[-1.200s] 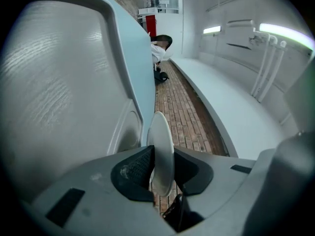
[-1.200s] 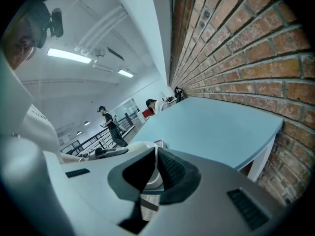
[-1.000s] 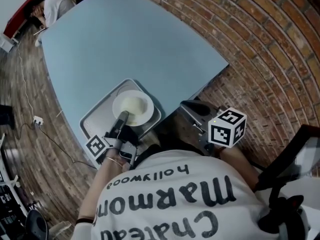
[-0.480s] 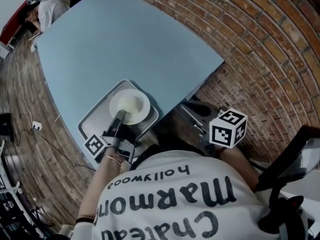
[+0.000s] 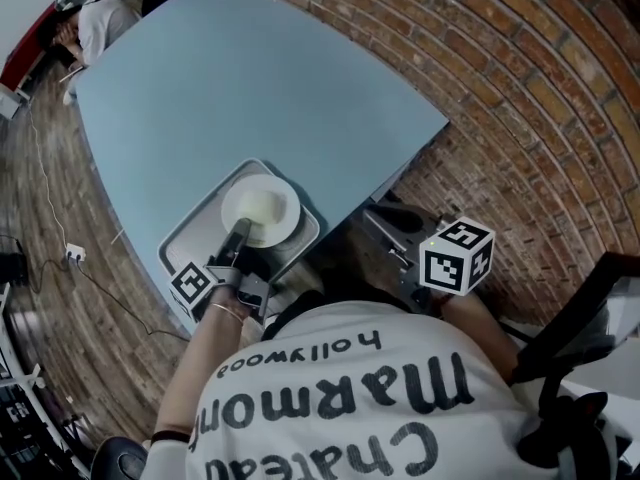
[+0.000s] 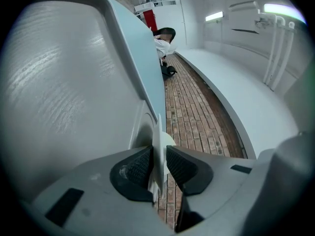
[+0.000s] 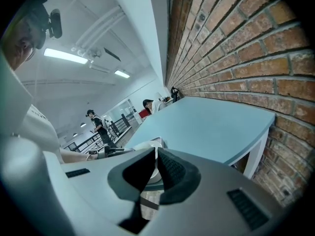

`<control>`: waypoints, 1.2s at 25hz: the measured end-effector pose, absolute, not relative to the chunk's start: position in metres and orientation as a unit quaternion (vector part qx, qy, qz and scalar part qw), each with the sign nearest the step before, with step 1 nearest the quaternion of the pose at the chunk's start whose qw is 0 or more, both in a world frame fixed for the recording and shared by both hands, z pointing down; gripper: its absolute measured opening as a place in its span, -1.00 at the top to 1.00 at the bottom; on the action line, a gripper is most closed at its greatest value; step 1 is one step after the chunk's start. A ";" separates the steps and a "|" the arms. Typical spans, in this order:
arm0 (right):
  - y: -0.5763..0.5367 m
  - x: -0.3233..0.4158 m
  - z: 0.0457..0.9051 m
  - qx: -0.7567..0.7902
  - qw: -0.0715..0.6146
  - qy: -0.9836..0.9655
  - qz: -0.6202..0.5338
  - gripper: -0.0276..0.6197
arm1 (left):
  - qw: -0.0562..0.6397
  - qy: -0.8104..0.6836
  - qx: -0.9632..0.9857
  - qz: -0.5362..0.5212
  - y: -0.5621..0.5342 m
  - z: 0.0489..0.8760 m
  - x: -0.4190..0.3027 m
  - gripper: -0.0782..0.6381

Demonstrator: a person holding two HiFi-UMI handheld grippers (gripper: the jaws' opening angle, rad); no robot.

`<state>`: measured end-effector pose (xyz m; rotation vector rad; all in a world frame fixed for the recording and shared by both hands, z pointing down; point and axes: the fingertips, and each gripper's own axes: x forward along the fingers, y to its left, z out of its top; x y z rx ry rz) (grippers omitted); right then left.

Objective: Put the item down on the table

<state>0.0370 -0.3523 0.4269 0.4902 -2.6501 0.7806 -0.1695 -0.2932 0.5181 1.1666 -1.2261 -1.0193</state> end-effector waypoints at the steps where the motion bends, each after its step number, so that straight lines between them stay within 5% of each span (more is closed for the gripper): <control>1: -0.352 0.037 0.428 0.173 0.169 -0.931 0.274 0.86 | 0.552 -0.520 0.493 -0.427 -0.293 0.520 -0.170 0.57; 30: -0.349 0.023 0.434 0.156 0.184 -0.932 0.272 0.86 | 0.528 -0.625 0.510 -0.266 -0.302 0.530 -0.195 0.54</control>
